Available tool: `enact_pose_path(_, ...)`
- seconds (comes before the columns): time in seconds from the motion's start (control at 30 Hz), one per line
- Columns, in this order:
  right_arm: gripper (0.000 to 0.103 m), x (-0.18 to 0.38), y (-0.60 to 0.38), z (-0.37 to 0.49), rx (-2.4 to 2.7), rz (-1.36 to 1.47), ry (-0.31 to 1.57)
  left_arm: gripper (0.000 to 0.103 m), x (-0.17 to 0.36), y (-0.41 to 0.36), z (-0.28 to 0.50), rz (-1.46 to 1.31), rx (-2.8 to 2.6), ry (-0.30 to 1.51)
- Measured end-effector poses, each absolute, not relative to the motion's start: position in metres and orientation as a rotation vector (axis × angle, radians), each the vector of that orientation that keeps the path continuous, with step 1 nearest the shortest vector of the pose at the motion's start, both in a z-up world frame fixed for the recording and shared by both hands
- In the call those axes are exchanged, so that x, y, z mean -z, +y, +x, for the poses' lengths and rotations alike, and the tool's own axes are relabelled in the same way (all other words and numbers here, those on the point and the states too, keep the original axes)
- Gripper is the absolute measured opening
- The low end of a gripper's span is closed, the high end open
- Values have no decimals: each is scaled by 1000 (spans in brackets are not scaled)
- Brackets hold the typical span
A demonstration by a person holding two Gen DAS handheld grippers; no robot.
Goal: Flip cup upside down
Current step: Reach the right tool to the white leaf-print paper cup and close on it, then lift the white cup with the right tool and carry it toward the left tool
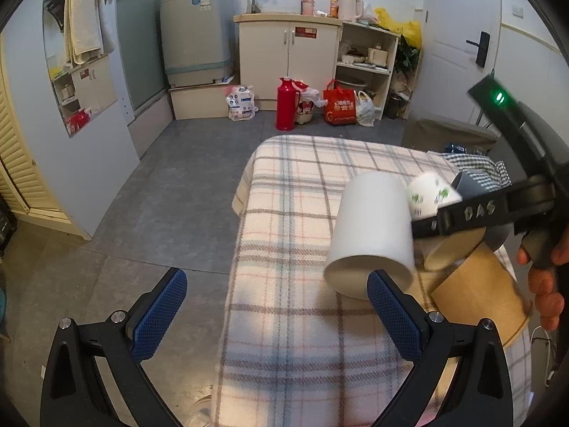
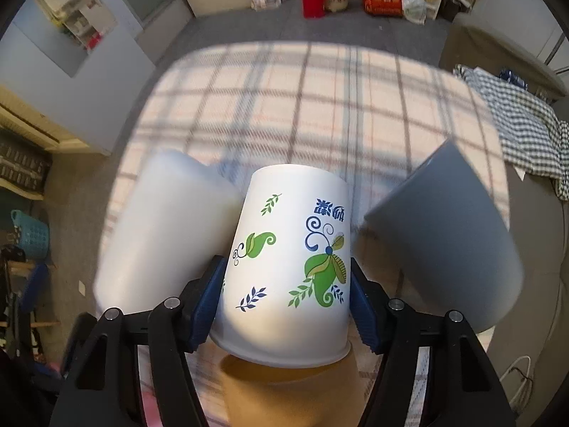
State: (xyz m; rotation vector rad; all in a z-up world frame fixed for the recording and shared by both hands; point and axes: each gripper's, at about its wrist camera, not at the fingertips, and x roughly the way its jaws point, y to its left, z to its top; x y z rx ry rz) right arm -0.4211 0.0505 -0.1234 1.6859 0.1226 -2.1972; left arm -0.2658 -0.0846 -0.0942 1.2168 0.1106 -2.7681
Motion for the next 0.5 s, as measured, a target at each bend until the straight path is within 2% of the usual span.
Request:
enact_pose_path(0.3,64,17,52,-378,2325,1420,136,103,39,-79,-237,1119,2796,102)
enact_pose_path(0.5,64,-51,78,-295,2384,1300,143,103,-15,-68,-190,1016,2850,96)
